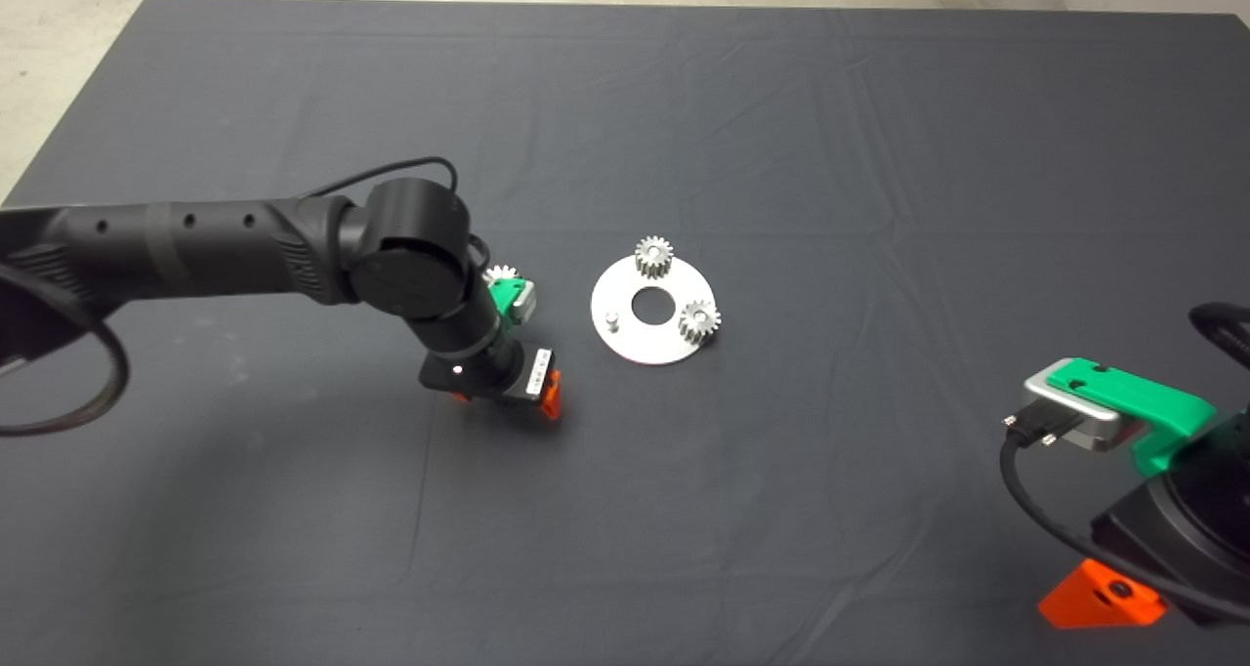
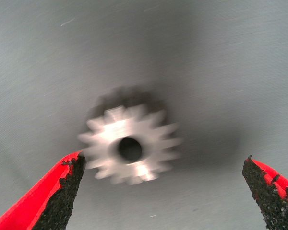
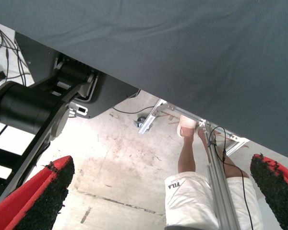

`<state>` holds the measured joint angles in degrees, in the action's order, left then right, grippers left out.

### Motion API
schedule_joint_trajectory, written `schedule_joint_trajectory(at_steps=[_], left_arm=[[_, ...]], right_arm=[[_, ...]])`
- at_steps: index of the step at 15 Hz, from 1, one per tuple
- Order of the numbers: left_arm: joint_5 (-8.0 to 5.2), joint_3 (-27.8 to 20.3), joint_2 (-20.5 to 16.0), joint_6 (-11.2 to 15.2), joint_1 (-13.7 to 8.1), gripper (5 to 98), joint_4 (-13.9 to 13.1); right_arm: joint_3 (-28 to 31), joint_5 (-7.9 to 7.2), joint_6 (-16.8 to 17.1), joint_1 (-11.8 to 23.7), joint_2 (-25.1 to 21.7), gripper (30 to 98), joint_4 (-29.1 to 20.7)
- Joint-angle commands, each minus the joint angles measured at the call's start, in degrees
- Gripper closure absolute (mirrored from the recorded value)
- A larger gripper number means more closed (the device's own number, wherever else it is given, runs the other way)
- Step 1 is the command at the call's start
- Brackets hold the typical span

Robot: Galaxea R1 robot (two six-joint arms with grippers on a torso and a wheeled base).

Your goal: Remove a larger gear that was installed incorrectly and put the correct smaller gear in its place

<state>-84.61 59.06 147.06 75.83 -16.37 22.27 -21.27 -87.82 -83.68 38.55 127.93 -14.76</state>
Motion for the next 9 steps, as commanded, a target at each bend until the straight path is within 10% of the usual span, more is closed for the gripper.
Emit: schedule_joint_trajectory(at_steps=[1, 9], left_arm=[[-4.07, 0.5, 0.2, 0.4, -0.8, 20.0, 2.6], [-4.07, 2.9, 0.1, -0.5, -0.8, 20.0, 2.7]], right_arm=[[0.2, -5.35, 0.2, 0.7, -0.1, 31.7, 1.5], [0.1, -5.35, 0.2, 0.8, 0.1, 31.7, 1.5]])
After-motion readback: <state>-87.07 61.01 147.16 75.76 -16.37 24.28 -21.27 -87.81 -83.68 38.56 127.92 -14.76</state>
